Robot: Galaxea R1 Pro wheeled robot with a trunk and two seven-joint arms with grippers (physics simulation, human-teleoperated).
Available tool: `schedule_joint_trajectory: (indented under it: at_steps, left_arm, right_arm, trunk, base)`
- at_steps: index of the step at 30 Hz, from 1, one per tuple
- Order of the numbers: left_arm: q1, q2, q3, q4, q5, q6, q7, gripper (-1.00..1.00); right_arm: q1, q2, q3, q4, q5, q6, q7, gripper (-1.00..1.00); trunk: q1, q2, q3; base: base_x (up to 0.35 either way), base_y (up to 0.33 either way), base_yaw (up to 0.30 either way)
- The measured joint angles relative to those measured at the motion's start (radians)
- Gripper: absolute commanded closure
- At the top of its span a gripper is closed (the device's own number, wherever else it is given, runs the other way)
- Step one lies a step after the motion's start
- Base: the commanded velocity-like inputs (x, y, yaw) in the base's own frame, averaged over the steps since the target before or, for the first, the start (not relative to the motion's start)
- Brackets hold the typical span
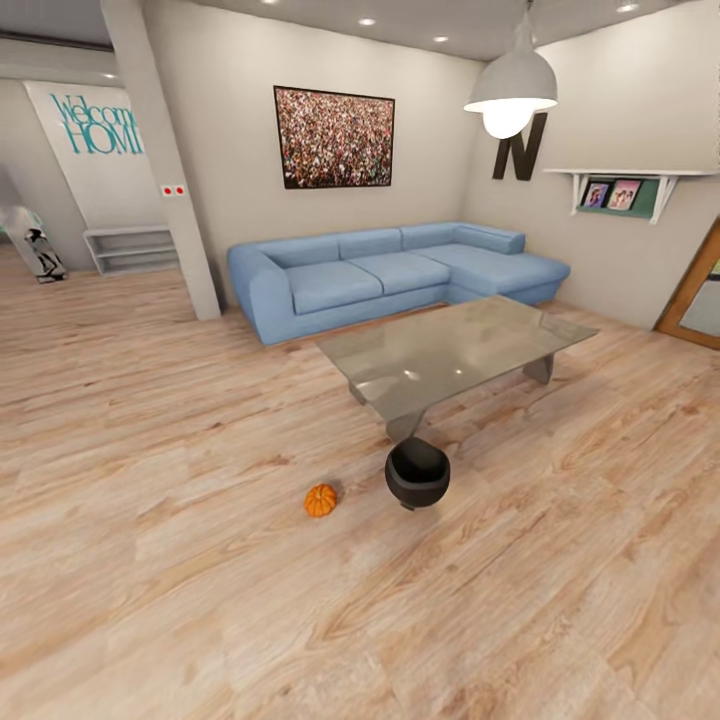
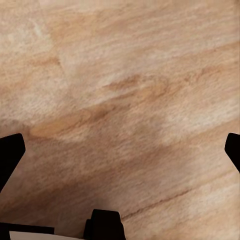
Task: Place each of the two pumpkins and all three candles from the living room inside a cabinet in the living room (use any cabinet), then make sure every cabinet is closed, and position the cauldron so it is next to a table in the living room.
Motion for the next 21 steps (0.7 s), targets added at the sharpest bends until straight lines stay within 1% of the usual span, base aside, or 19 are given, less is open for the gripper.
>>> schedule_joint_trajectory:
  at_steps: [21]
  left_arm:
    - [0.0,0.0,0.0,0.0,0.0,0.0,0.0,-1.0]
  right_arm:
    - [0.0,0.0,0.0,0.0,0.0,0.0,0.0,-1.0]
  trunk:
    - [0.0,0.0,0.033]
  base:
    - [0.0,0.0,0.0]
